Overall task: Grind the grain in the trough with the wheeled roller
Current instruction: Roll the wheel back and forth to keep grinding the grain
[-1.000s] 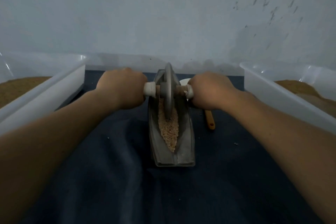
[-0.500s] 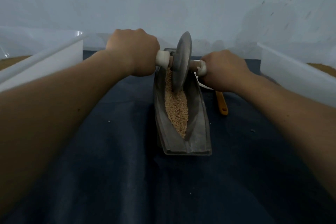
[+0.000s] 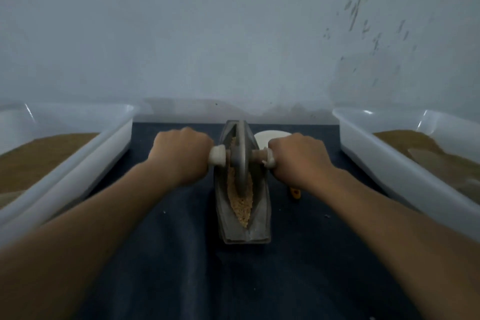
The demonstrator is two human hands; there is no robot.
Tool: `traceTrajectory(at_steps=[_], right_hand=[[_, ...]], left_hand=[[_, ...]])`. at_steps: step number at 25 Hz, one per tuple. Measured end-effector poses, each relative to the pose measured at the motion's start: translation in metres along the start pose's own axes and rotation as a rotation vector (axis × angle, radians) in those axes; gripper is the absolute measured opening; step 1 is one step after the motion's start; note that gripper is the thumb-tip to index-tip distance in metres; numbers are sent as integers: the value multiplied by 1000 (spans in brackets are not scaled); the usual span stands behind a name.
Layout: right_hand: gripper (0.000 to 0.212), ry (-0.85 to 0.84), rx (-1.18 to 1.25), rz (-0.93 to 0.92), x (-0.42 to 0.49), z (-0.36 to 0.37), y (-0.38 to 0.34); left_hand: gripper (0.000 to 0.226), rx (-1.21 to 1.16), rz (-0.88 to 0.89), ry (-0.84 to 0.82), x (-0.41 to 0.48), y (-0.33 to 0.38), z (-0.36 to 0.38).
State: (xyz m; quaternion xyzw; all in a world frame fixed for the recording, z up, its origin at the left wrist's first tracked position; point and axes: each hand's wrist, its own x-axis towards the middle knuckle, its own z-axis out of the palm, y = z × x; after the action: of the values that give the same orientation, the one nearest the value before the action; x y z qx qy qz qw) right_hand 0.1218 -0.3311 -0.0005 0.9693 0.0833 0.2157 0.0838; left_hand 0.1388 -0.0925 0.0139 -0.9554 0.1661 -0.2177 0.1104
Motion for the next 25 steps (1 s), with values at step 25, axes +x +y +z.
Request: traceTrajectory(at_steps=[25], right_hand=[[19,109,-47,71,40,25,8]], left_hand=[[7,77,-75,151,39,-2,23]])
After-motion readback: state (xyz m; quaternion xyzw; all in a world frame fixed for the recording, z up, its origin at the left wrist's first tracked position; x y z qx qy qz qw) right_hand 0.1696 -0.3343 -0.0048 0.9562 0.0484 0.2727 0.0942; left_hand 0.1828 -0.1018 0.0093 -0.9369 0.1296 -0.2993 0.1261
